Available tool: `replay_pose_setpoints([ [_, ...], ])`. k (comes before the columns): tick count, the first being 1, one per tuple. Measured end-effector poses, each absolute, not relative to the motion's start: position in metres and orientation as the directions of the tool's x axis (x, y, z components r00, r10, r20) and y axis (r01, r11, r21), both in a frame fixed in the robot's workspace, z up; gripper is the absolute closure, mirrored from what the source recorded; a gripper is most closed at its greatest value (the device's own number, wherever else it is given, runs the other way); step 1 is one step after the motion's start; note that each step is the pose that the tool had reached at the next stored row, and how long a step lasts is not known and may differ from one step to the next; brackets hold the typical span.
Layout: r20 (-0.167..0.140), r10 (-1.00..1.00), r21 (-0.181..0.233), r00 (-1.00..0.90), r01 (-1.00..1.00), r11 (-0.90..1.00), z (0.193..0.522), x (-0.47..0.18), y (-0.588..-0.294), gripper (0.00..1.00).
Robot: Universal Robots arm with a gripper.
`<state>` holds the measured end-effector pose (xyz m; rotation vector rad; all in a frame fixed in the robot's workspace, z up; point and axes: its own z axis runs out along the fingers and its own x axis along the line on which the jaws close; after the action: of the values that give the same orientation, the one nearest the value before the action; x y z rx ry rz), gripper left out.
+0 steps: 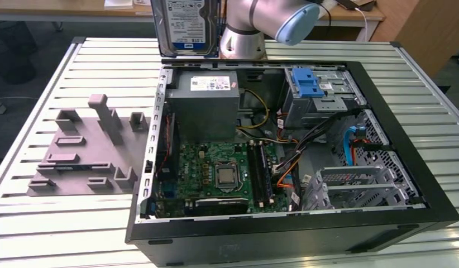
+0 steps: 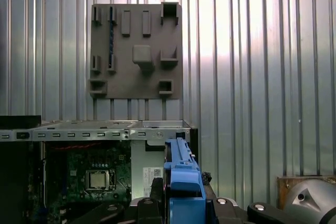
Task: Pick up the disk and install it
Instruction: 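Pick up the disk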
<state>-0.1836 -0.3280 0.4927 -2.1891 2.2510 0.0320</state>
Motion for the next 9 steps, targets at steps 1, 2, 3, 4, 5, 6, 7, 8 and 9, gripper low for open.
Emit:
replay_pose_setpoints([
  [1,-0.015,-0.999,0.014,-0.028,-1.0,0.028,0.4927,-0.183,-0.328,0.64],
  [2,-0.015,-0.999,0.014,-0.028,-1.0,0.028,0.4927,-0.1822,-0.328,0.64],
  [3,-0.015,-0.999,0.014,-0.028,-1.0,0.028,0.4927,-0.1817,-0.328,0.64],
  [4,-0.015,-0.999,0.014,-0.028,-1.0,0.028,0.4927,-0.1812,-0.328,0.64],
  [5,-0.015,-0.999,0.014,-0.028,-1.0,0.028,0.4928,-0.1807,-0.328,0.64],
  [6,-0.015,-0.999,0.014,-0.028,-1.0,0.028,0.4927,-0.1801,-0.328,0.64],
  [7,-0.015,-0.999,0.014,-0.028,-1.0,0.028,0.4927,-0.1796,-0.328,0.64],
  [8,-0.015,-0.999,0.014,-0.028,-1.0,0.028,0.4927,-0.1791,-0.328,0.64],
  [9,-0.015,-0.999,0.013,-0.028,-1.0,0.028,0.4927,-0.1787,-0.328,0.64],
])
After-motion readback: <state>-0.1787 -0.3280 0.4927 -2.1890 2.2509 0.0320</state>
